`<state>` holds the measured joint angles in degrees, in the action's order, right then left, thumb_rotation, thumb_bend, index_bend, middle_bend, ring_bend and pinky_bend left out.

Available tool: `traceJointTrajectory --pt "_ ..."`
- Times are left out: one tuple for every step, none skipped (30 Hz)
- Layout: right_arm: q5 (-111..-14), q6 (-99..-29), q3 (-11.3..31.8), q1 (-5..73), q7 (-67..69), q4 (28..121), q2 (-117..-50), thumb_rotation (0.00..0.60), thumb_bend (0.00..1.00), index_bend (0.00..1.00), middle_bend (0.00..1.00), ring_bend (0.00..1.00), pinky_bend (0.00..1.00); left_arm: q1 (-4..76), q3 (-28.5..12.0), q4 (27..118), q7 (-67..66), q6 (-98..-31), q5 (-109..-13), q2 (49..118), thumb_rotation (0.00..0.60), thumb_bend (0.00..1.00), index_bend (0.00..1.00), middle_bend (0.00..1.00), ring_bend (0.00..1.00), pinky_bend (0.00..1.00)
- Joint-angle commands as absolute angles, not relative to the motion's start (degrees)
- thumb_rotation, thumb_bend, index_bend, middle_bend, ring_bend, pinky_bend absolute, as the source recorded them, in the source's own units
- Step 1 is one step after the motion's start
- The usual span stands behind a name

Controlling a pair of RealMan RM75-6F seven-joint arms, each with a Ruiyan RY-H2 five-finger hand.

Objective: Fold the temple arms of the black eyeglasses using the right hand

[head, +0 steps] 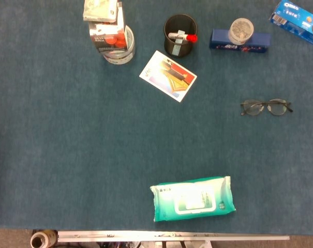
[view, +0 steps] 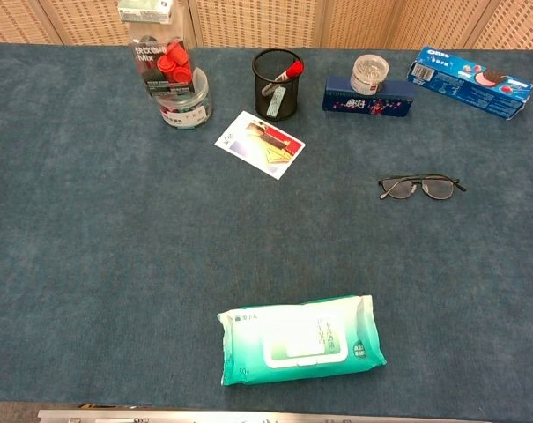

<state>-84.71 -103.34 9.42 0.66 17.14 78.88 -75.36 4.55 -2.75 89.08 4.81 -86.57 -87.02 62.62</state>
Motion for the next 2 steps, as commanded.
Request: traceJointTrajectory --pt "-84.5 -102.5 9.6 0.8 17.3 78.8 -75.3 0.600 0.25 0.12 0.16 0.08 0.17 4.8 -2.9 89.1 4.6 -86.1 -86.6 62.7 0.600 0.25 0.54 0.41 0.34 0.47" --pt "-84.6 -102.3 9.7 0.8 17.4 78.7 -75.2 0.600 0.25 0.12 0.16 0.08 0.17 4.8 -2.9 89.1 4.6 -86.0 -86.5 62.8 0.600 0.25 0.54 0.41 0.34 0.47"
